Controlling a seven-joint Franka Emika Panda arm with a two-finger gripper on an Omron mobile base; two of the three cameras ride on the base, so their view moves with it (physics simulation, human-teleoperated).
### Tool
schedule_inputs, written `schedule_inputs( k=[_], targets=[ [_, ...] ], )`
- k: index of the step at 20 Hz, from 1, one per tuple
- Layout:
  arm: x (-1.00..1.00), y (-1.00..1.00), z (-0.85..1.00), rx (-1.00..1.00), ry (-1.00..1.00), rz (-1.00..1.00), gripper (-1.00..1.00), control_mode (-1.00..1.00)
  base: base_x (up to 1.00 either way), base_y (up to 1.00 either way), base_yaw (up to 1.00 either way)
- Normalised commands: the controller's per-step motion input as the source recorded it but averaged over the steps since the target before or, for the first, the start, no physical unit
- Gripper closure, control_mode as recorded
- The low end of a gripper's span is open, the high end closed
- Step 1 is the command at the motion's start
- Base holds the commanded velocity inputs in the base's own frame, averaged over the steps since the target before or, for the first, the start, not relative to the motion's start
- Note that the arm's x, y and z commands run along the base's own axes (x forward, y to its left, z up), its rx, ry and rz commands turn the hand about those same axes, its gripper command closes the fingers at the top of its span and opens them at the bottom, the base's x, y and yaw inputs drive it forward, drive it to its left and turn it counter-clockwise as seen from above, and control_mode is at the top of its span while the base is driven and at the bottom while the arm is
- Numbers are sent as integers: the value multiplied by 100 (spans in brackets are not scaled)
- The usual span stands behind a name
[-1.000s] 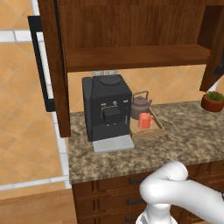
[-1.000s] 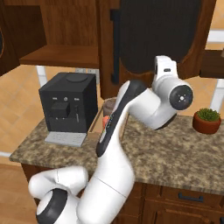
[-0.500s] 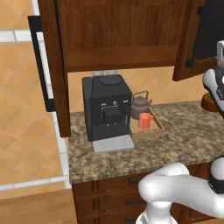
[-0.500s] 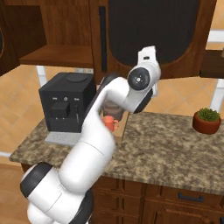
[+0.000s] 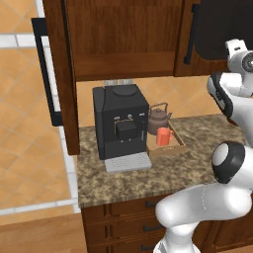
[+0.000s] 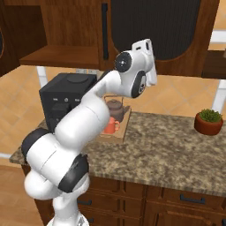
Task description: Pick the kettle from the counter and place it on the tray. Then pick the mug from the cabinet and place it on the tray. Then close the cabinet doors.
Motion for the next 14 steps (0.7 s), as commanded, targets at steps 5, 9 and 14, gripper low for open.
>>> schedule_inputs(
  k=[5, 9, 14],
  targets=[
    [74, 0, -29, -5, 2, -8, -100, -100, 0, 0, 0],
    [44, 0, -46, -1, 0, -3, -100, -100, 0, 0, 0],
    [-1, 19, -43, 0, 0, 0, -100, -100, 0, 0, 0]
  ],
)
